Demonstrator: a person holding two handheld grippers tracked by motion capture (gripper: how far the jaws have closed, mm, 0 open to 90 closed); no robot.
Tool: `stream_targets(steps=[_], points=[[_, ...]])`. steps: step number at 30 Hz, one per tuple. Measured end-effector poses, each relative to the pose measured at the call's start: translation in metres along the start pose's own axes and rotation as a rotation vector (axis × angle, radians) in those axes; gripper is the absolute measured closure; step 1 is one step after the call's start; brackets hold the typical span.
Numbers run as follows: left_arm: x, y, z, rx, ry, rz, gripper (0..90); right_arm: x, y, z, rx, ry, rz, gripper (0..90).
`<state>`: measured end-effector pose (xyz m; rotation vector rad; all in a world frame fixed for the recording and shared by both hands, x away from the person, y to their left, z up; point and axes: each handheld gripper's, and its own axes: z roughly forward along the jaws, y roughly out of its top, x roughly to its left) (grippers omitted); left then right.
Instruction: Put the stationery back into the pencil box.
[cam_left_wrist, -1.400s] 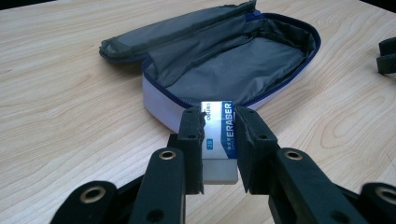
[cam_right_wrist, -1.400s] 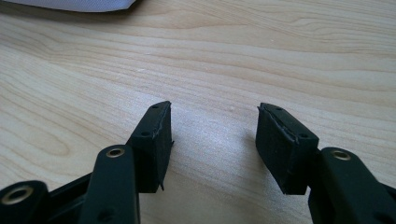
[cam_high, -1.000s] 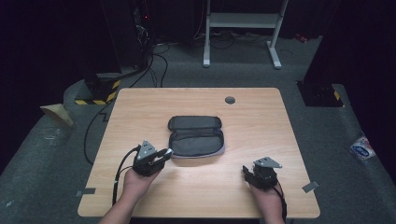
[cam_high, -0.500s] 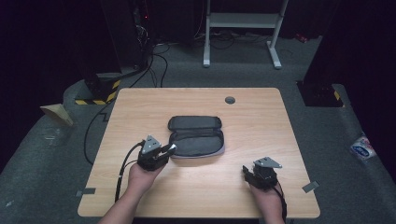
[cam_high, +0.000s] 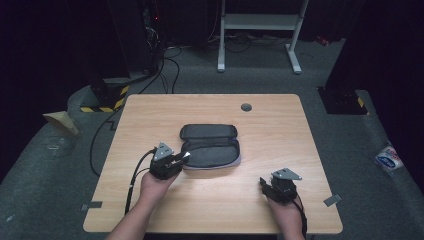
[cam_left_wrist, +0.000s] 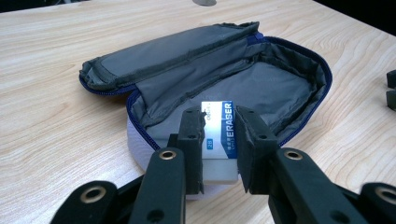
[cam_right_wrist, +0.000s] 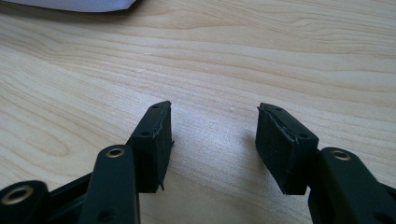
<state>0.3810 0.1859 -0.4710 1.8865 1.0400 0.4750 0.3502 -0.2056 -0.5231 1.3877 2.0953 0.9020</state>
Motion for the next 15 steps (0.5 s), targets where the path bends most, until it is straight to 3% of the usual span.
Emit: stream_targets(steps=[15], points=[[0.0036,0.0091,-0.0013,-0.008,0.005,0.019,72.8,0.0001,0.0,0.0,0.0,0.0,0.0,45.6]])
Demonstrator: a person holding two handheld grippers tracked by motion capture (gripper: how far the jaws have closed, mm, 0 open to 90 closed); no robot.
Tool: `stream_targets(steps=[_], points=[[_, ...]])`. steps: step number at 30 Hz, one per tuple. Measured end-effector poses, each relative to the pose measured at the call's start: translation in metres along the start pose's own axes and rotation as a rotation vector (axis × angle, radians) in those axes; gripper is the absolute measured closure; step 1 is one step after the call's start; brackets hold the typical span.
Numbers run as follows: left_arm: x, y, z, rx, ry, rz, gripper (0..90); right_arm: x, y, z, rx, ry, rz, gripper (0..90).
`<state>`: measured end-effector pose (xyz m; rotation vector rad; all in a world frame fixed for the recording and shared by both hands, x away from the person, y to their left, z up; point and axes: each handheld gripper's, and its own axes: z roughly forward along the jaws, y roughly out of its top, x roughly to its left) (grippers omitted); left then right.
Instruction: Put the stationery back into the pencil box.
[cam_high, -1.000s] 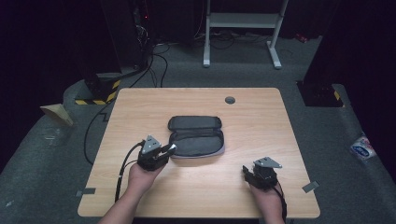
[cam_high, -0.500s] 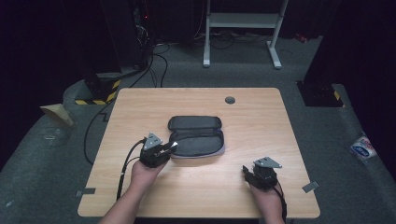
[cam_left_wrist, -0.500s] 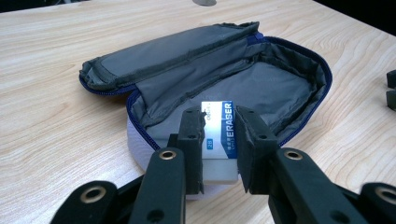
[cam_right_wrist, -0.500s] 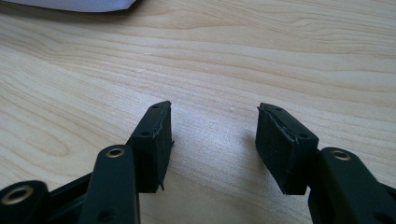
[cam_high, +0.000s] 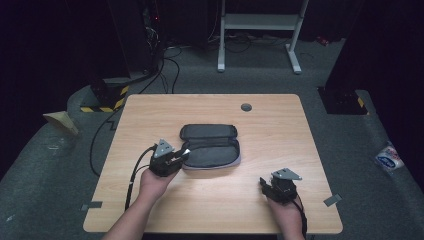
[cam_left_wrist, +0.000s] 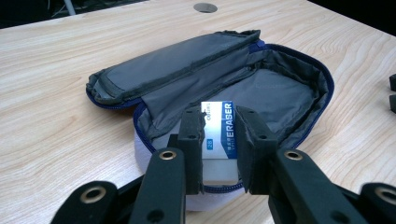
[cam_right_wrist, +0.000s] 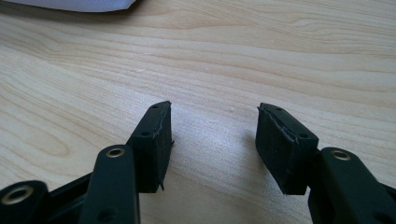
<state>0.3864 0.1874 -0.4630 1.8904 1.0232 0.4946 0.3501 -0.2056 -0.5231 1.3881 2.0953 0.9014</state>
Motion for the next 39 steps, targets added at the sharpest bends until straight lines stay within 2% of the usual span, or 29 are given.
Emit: stream_targets(steps=[14,23,32,39], points=[[0.005,0.001,0.002,0.018,-0.001,0.011,72.8,0.0,0.0,0.0,0.0,-0.001,0.0,45.5],[0.005,0.01,-0.001,-0.001,-0.003,0.013,72.8,0.0,0.0,0.0,0.001,0.0,0.005,45.5],[0.003,0.01,0.005,0.014,-0.017,0.003,72.8,0.0,0.0,0.0,0.001,-0.001,0.002,45.5],[0.001,0.015,0.009,0.015,-0.023,0.013,72.8,0.0,0.0,0.0,0.0,-0.002,0.002,45.6]])
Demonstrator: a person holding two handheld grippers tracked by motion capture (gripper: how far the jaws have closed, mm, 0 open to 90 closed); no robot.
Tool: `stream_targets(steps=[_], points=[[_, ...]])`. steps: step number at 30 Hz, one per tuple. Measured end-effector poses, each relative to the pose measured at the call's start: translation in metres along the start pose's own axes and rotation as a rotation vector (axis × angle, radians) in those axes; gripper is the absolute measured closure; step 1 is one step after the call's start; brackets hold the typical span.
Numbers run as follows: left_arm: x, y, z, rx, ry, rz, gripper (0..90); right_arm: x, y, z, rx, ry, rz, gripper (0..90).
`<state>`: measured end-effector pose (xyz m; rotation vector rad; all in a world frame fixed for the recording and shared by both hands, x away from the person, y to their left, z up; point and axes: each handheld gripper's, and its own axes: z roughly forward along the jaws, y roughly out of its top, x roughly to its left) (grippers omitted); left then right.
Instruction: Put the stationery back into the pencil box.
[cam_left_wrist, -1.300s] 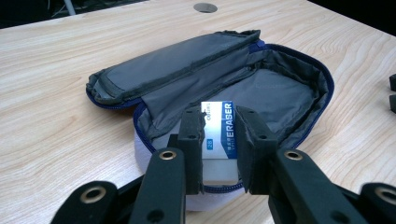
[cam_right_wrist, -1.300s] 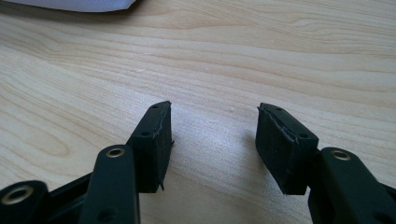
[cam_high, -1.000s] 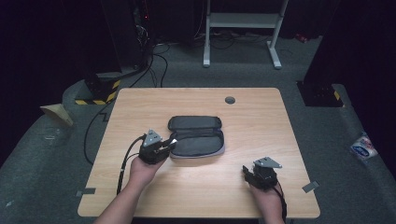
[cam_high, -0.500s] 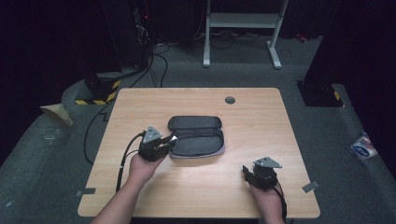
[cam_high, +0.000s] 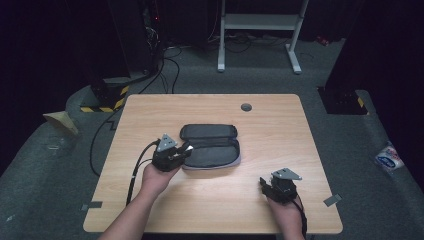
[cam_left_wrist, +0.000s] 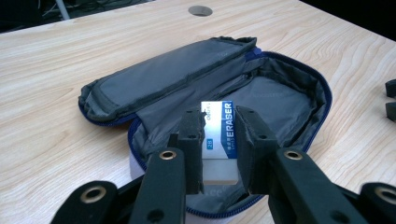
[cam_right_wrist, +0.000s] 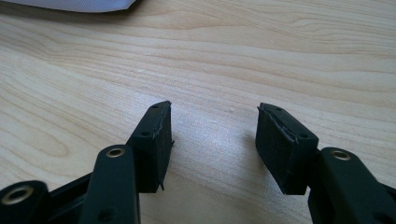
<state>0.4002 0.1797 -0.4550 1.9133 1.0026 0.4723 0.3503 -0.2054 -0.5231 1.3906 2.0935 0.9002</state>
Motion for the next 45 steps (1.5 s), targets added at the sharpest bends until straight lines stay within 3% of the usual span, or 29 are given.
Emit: stream_targets(steps=[14,27,45], points=[[-0.003,0.003,0.011,0.029,-0.01,0.002,72.8,0.0,0.0,0.0,0.001,0.0,0.001,45.6],[-0.001,-0.006,0.034,0.108,-0.002,-0.006,72.8,0.0,0.0,0.0,0.0,-0.002,0.0,45.8],[0.001,-0.024,0.044,0.157,0.031,-0.014,72.6,0.001,0.0,0.0,-0.001,-0.002,-0.003,46.1]])
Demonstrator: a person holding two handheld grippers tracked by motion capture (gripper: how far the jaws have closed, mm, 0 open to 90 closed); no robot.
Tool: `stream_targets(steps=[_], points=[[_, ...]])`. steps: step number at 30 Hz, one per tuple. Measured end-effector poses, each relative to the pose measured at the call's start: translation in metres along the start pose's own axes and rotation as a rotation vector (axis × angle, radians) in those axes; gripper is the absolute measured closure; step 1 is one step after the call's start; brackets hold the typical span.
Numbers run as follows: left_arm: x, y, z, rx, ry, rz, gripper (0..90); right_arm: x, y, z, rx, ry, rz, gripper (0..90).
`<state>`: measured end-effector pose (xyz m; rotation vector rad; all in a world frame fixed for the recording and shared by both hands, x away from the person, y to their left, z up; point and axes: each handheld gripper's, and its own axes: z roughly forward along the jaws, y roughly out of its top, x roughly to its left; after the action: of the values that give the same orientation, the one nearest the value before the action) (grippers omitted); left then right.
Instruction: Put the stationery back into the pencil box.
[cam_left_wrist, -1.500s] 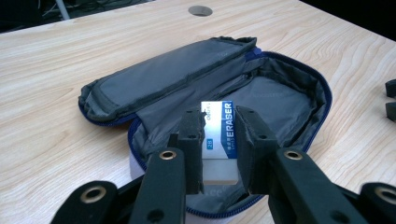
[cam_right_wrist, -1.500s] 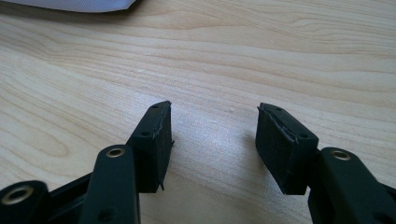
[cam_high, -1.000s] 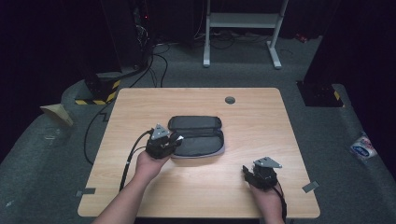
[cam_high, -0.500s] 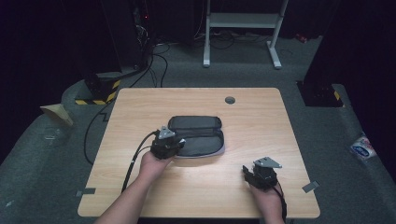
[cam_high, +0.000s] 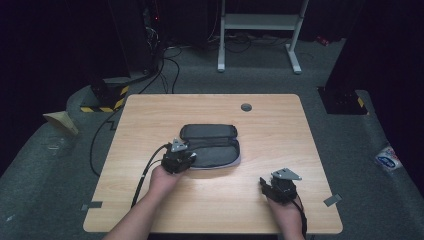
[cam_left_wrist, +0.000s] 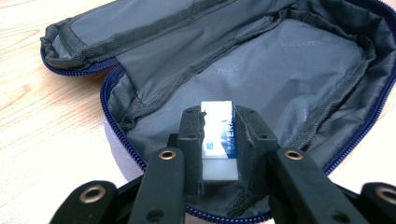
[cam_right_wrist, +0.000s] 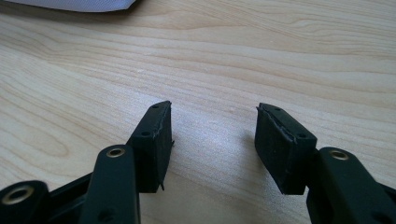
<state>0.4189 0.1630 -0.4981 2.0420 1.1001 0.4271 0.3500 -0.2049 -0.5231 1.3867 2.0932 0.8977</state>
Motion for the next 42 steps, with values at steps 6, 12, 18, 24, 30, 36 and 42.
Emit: stream_targets(steps=[6,12,18,24,30,36,42], points=[[0.0,-0.001,0.0,-0.009,0.008,-0.007,72.0,0.0,0.0,0.0,-0.001,-0.002,-0.002,46.1],[0.001,0.002,-0.006,-0.039,0.005,-0.017,61.2,0.0,0.0,0.0,-0.001,-0.001,-0.001,46.0],[0.008,0.006,-0.016,-0.079,-0.002,-0.034,51.6,0.0,0.0,0.0,0.0,0.0,-0.001,46.0],[0.021,-0.002,-0.032,-0.108,-0.021,-0.043,41.1,0.0,0.0,0.0,0.001,0.002,0.0,45.8],[0.041,-0.024,-0.053,-0.12,0.013,-0.055,23.3,0.0,0.0,0.0,0.001,0.001,0.0,45.7],[0.066,-0.06,-0.071,-0.05,0.065,-0.074,10.5,0.0,0.0,0.0,0.001,0.002,0.001,45.6],[0.079,-0.098,-0.088,0.048,0.124,-0.051,4.0,0.0,0.0,0.0,0.001,0.002,0.001,45.5]])
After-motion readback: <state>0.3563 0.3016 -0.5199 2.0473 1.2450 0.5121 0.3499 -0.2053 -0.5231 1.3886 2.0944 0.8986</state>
